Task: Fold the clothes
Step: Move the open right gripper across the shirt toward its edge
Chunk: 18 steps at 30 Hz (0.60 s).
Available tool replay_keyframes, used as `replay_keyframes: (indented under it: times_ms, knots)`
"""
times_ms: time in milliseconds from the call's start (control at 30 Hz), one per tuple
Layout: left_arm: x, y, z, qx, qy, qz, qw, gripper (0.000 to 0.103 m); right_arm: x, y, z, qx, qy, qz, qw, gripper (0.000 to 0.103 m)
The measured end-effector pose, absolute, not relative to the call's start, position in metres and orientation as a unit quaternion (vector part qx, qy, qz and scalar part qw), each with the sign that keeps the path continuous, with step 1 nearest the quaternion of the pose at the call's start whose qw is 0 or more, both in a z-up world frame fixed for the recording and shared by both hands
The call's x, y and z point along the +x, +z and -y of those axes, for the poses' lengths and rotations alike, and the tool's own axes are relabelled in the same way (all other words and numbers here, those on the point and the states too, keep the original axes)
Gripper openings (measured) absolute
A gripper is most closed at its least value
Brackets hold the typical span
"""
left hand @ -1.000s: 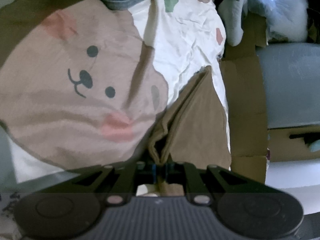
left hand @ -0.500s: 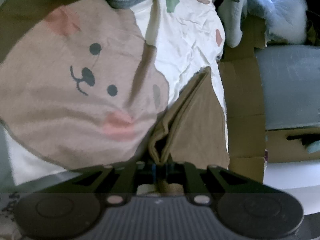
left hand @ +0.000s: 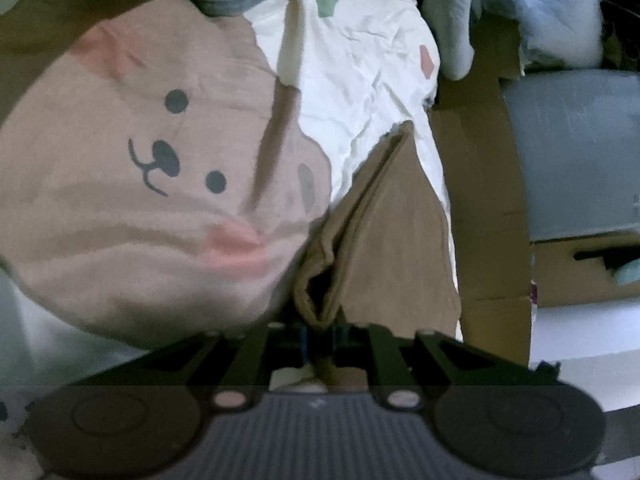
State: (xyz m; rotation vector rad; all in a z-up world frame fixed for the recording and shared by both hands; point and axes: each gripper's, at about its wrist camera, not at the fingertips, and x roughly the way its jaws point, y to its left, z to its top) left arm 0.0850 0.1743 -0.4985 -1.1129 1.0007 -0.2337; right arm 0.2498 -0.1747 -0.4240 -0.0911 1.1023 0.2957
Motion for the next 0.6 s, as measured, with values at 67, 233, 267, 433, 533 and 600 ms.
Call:
replay_keyframes:
  times_ms: [67, 233, 267, 433, 533, 600]
  knots:
    - [0.087, -0.498, -0.174, -0.5, -0.11, -0.457, 0.728, 0.014, 0.259, -0.425, 0.171, -0.051, 0.141, -0.516, 0.843, 0.012]
    - [0.091, -0.497, -0.173, -0.494, -0.123, -0.46, 0.728, 0.023, 0.282, -0.425, 0.163, -0.056, 0.141, -0.505, 0.85, 0.012]
    - [0.091, -0.497, -0.173, -0.494, -0.125, -0.46, 0.727, 0.025, 0.287, -0.425, 0.161, -0.052, 0.137, -0.504, 0.851, 0.012]
    - [0.091, -0.499, -0.171, -0.494, -0.127, -0.458, 0.728, 0.025, 0.301, -0.423, 0.156, -0.046, 0.128, -0.494, 0.859, 0.012]
    - [0.091, -0.502, -0.173, -0.5, -0.12, -0.456, 0.727, 0.019, 0.311, -0.423, 0.157, -0.037, 0.12, -0.491, 0.862, 0.012]
    - [0.09, -0.502, -0.174, -0.5, -0.119, -0.454, 0.728, 0.018, 0.316, -0.424, 0.158, -0.03, 0.113, -0.49, 0.864, 0.012]
